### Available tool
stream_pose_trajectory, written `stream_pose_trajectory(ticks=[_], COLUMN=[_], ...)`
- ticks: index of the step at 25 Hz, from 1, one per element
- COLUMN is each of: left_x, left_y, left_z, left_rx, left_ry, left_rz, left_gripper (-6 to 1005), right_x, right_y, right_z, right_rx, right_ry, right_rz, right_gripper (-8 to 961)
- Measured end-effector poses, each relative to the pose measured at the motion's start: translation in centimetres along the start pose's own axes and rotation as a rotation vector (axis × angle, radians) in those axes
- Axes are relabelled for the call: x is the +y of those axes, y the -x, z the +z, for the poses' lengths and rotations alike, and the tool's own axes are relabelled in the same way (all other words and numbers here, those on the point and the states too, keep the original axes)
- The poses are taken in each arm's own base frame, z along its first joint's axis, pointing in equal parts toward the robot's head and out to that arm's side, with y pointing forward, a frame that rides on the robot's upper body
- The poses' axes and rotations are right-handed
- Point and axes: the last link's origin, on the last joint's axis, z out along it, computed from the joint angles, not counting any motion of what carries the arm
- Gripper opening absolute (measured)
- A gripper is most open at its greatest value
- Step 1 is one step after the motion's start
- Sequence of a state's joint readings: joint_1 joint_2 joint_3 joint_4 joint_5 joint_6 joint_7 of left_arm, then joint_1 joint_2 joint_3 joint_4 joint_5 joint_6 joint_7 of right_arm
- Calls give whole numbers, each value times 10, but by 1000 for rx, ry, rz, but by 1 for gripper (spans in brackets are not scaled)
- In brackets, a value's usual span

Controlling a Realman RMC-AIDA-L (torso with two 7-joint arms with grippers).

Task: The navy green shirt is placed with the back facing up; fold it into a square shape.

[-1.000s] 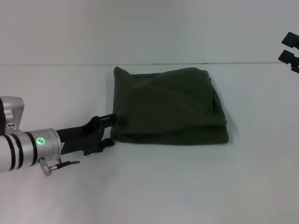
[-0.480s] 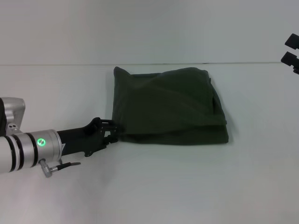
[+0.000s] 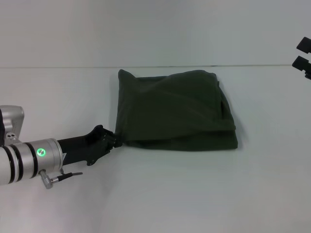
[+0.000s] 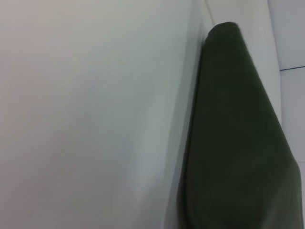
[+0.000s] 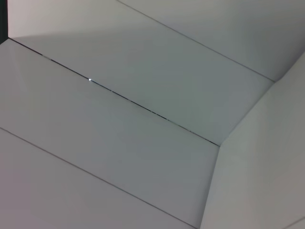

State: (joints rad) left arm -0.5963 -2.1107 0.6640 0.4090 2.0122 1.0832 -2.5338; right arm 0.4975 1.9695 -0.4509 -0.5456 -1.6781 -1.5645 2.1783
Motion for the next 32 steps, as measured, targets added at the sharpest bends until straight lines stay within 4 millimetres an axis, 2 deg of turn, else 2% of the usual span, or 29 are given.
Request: stream_pose_trajectory(ticks=[11,25,32], left_x=[-1,-25,-23], left_y=[8,11,10], left_z=[-5,-41,-48], left_rx=[-36,-5,-70], left_ry=[25,42,22], left_rz=[-5,-47,13], left_gripper=[30,62,83], right_x=[-1,-1,-1], right_y=[-1,-4,-5], right_z=[-6,-4,-1], right_rx=[-8,-3,20], right_ry=[4,9,1], right_rz=[8,16,12], right_gripper=[764,764,764])
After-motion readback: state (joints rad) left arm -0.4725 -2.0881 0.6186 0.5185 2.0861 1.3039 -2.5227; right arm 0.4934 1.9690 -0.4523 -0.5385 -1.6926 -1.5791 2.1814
